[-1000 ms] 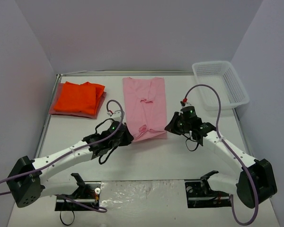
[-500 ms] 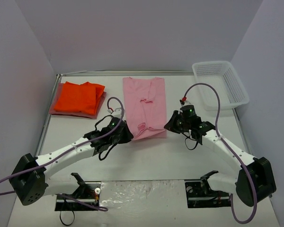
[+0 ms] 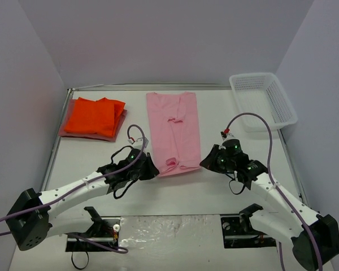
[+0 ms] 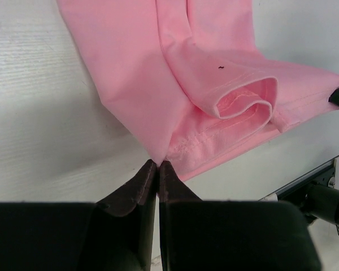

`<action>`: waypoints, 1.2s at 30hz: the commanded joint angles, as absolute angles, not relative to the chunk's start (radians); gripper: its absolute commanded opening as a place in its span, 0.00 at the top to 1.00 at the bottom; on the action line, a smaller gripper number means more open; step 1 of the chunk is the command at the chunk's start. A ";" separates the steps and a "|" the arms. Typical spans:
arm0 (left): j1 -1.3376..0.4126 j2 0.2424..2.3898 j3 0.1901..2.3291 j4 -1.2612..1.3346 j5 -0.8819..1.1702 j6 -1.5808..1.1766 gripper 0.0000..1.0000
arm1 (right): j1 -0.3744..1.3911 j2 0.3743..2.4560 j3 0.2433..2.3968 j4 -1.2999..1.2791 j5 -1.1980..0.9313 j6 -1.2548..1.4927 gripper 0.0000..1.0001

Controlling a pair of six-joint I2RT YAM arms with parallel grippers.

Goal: Fold and stack the t-shirts
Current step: Fold the folded rectangular tshirt in 1/3 of the way

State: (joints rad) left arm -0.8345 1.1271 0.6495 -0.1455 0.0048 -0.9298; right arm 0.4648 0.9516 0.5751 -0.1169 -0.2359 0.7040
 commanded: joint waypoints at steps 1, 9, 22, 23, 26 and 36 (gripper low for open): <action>-0.841 1.094 0.621 -0.160 -0.005 -0.948 0.98 | 0.465 0.902 0.552 -0.189 -0.192 0.712 1.00; -0.879 1.103 0.551 -0.107 0.000 -0.992 0.97 | 0.485 0.827 0.477 -0.212 -0.189 0.741 1.00; -0.902 1.077 0.520 -0.086 0.034 -1.022 0.98 | 0.514 0.790 0.451 -0.225 -0.164 0.767 1.00; -0.902 1.077 0.519 -0.086 0.034 -1.023 0.98 | 0.515 0.790 0.453 -0.224 -0.163 0.767 1.00; -0.902 1.077 0.518 -0.084 0.034 -1.022 0.98 | 0.520 0.784 0.453 -0.225 -0.161 0.769 1.00; -0.904 1.052 0.561 -0.129 -0.015 -0.993 0.98 | 0.525 0.784 0.497 -0.236 -0.140 0.750 1.00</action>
